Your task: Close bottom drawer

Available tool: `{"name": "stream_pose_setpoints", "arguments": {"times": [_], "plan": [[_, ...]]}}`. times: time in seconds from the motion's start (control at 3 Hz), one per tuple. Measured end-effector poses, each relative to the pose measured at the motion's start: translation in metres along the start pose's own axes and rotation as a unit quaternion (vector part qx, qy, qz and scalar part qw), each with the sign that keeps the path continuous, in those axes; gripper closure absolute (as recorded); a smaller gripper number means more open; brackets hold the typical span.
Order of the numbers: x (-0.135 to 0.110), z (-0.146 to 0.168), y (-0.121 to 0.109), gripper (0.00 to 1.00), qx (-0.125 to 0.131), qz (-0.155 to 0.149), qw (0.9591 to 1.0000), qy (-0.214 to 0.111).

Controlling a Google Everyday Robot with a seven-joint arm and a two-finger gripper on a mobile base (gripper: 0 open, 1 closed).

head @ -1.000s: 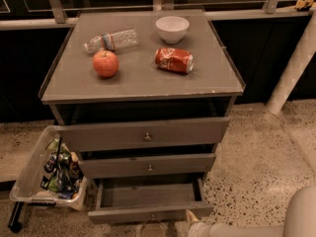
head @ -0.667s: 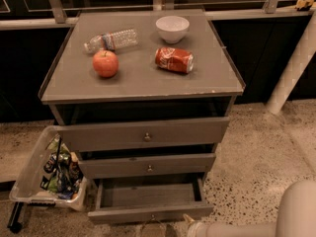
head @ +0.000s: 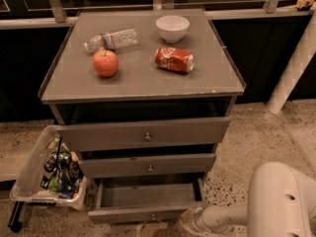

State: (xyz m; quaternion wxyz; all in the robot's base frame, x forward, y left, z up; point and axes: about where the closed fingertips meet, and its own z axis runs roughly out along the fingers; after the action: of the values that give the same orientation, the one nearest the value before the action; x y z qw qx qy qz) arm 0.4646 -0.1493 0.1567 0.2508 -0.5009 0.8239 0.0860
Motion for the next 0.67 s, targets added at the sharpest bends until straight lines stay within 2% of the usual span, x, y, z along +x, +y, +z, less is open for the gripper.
{"name": "stream_pose_setpoints", "arguments": {"times": [0.33,0.67], "plan": [[-0.0017,0.0021,-0.0061,0.88,0.003,-0.004,1.0000,0.002],[-0.0018,0.0018,-0.0048,1.00,0.002,-0.004,1.0000,0.001]]}}
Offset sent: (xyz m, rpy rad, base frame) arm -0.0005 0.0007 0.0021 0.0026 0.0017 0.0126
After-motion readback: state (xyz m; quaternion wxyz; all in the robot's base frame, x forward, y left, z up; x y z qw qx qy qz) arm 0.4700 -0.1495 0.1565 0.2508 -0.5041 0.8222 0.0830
